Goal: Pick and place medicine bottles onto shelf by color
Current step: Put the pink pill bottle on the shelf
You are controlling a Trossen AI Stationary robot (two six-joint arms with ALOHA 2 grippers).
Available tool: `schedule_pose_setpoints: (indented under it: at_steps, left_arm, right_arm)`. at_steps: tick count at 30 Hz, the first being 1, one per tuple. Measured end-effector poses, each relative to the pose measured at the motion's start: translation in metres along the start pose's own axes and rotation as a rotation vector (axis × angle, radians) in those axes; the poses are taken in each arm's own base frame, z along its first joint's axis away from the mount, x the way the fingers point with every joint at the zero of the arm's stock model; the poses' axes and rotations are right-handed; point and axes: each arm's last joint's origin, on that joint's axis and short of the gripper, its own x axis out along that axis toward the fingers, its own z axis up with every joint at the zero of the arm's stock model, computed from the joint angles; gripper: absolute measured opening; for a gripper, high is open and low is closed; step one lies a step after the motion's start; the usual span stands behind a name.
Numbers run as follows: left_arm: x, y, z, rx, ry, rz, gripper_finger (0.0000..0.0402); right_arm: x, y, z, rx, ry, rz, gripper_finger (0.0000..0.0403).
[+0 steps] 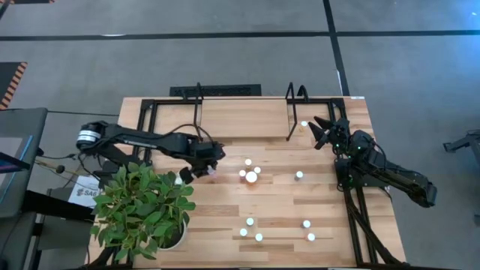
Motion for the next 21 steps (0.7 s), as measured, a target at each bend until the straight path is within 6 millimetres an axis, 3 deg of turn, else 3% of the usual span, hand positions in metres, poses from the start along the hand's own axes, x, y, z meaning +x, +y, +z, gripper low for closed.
schedule_pose_setpoints:
  at_steps: [12,21]
  left_arm:
    - [0.029,-0.033,-0.012,0.176,-0.123,0.165,0.0112]
    - [0.038,-0.049,-0.002,0.227,-0.179,0.160,0.0114]
  right_arm:
    - [0.000,0.000,0.000,0.000,0.000,0.000,0.0249]
    - [0.000,0.000,0.000,0.000,0.001,0.000,0.0249]
